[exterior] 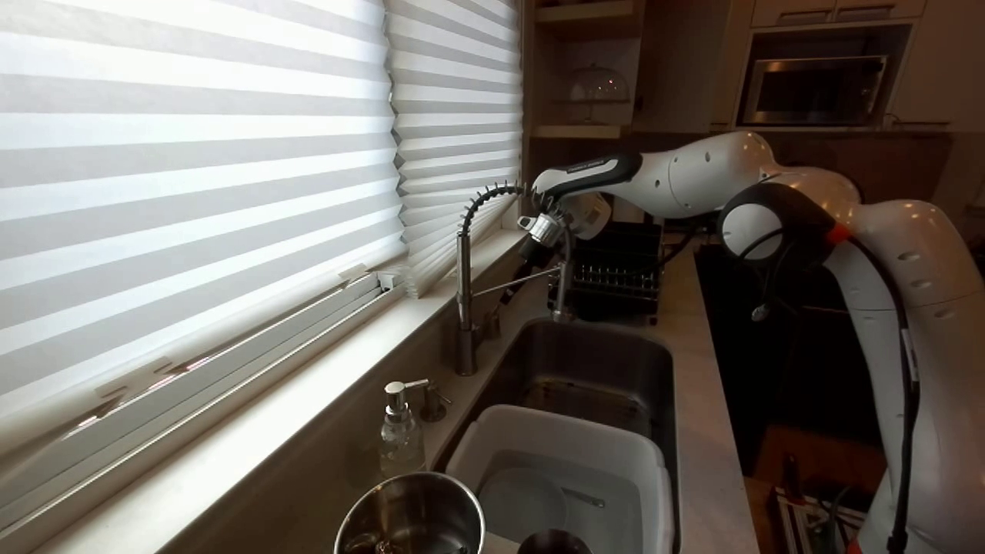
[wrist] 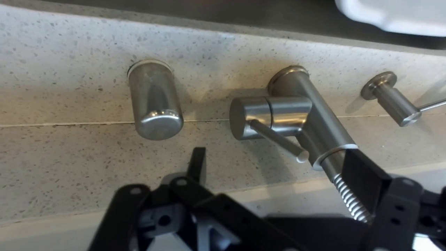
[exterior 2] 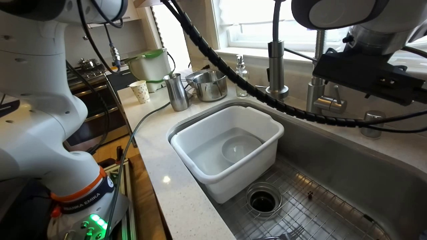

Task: Push the tap to the right, open the tap

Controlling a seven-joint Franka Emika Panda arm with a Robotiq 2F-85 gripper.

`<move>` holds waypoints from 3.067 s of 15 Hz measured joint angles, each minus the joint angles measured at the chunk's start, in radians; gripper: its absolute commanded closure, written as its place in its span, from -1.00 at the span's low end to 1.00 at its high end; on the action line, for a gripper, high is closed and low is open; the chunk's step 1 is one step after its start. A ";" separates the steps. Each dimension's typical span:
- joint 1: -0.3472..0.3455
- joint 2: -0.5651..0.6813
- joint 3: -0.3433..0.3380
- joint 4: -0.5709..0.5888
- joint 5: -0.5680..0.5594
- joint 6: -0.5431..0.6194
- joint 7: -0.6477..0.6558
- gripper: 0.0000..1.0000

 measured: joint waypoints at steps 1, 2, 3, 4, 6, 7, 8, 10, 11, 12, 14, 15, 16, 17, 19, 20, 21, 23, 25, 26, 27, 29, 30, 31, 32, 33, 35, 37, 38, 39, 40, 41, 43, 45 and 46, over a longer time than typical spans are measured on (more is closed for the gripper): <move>0.000 0.004 0.003 0.000 0.000 0.013 -0.005 -1.00; 0.000 0.008 0.007 0.000 0.000 0.027 -0.010 -1.00; -0.001 0.011 0.010 0.000 0.000 0.043 -0.013 -1.00; -0.001 0.014 0.013 0.000 0.000 0.059 -0.015 -1.00; -0.002 0.020 0.019 0.000 0.000 0.082 -0.019 -1.00; -0.002 0.022 0.021 0.000 0.000 0.092 -0.021 -1.00; -0.002 0.024 0.023 0.000 0.000 0.101 -0.023 -1.00; -0.003 0.027 0.027 0.000 0.000 0.112 -0.025 -1.00; -0.004 0.027 0.028 0.000 0.000 0.113 -0.026 -1.00; -0.006 0.027 0.030 0.000 0.000 0.113 -0.026 -1.00; -0.009 0.027 0.034 0.000 0.000 0.113 -0.026 -1.00; -0.010 0.027 0.036 0.000 0.001 0.113 -0.026 -1.00; -0.011 0.027 0.038 -0.001 0.004 0.113 -0.025 -1.00; -0.013 0.027 0.040 -0.001 0.008 0.113 -0.025 -1.00; -0.014 0.028 0.042 -0.003 0.013 0.113 -0.025 -1.00; -0.014 0.028 0.043 -0.004 0.016 0.113 -0.025 -1.00; -0.014 0.028 0.043 -0.005 0.017 0.113 -0.025 -1.00; -0.014 0.028 0.044 -0.007 0.017 0.113 -0.023 -1.00; -0.014 0.029 0.044 -0.009 0.017 0.113 -0.018 -1.00; -0.014 0.029 0.045 -0.010 0.017 0.113 -0.012 -1.00; -0.014 0.029 0.045 -0.011 0.017 0.113 -0.006 -1.00; -0.014 0.029 0.045 -0.011 0.017 0.113 0.007 -1.00; -0.015 0.029 0.045 -0.011 0.017 0.113 0.016 -1.00; -0.015 0.029 0.044 -0.011 0.017 0.113 0.027 -1.00; -0.016 0.030 0.044 -0.011 0.017 0.113 0.037 -1.00; -0.017 0.030 0.044 -0.011 0.017 0.112 0.048 -1.00; -0.019 0.031 0.044 -0.011 0.017 0.108 0.066 -1.00; -0.020 0.032 0.044 -0.011 0.017 0.102 0.079 -1.00; -0.020 0.033 0.044 -0.011 0.017 0.099 0.083 -1.00; -0.021 0.033 0.044 -0.011 0.017 0.096 0.086 -1.00; -0.021 0.034 0.044 -0.010 0.017 0.091 0.088 -1.00; -0.022 0.034 0.044 -0.010 0.017 0.087 0.088 -1.00; -0.024 0.036 0.045 -0.010 0.017 0.069 0.088 -1.00; -0.024 0.041 0.045 -0.010 0.017 0.062 0.088 -1.00; -0.024 0.044 0.045 -0.009 0.017 0.062 0.088 -1.00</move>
